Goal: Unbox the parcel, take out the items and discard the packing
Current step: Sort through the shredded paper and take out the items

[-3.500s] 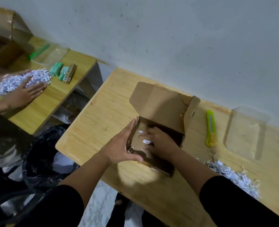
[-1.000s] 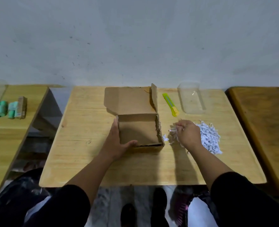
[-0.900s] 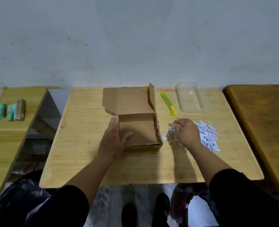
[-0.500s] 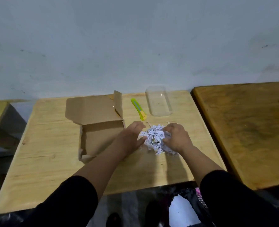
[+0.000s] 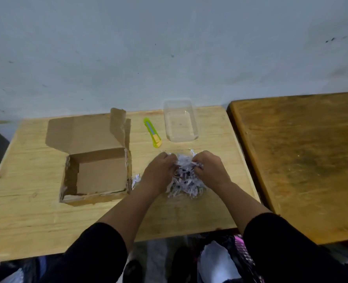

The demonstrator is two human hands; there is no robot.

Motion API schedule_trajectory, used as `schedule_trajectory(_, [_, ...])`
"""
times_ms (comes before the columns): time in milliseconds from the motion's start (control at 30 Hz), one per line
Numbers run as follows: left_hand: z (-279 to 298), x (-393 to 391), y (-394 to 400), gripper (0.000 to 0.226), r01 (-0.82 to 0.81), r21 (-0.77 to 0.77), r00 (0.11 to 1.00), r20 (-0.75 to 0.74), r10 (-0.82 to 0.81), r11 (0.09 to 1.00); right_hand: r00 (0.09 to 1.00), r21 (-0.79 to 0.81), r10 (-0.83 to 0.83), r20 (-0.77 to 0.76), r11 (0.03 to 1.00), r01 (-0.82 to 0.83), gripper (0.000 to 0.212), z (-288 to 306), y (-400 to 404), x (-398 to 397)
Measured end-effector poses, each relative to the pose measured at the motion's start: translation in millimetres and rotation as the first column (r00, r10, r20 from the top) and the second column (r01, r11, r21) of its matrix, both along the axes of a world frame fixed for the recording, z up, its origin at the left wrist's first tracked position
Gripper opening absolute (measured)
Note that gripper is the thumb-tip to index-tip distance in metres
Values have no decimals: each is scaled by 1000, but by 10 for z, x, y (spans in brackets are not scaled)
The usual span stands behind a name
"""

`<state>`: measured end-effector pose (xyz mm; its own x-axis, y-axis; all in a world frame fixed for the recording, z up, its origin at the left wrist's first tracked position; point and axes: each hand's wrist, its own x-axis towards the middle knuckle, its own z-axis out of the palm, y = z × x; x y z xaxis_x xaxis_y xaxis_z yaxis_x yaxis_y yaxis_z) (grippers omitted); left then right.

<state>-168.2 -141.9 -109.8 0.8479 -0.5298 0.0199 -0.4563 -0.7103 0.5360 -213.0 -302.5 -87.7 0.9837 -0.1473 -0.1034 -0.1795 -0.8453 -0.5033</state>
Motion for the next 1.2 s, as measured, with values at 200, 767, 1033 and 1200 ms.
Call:
schedule_trajectory(200, [156,215,58,11,-61,-22,993,103,63,998,994,-37,9,107,999,-5,16,72,-157,171])
schedule_trajectory(767, [-220,70,312,44,-128,-54,985,106,133,990,984,-170,11,179,985,20,39,-170,-325,-102])
schedule_trajectory(1033, [-299,79,71,51,92,96,992,73,-99,991,950,-170,295,102,946,-275,44,-280,-91,-24])
schedule_trajectory(1200, [-388,141,148,67,-12,205,990,-135,40,979,992,-181,123,-31,975,-127,46,-393,-185,-4])
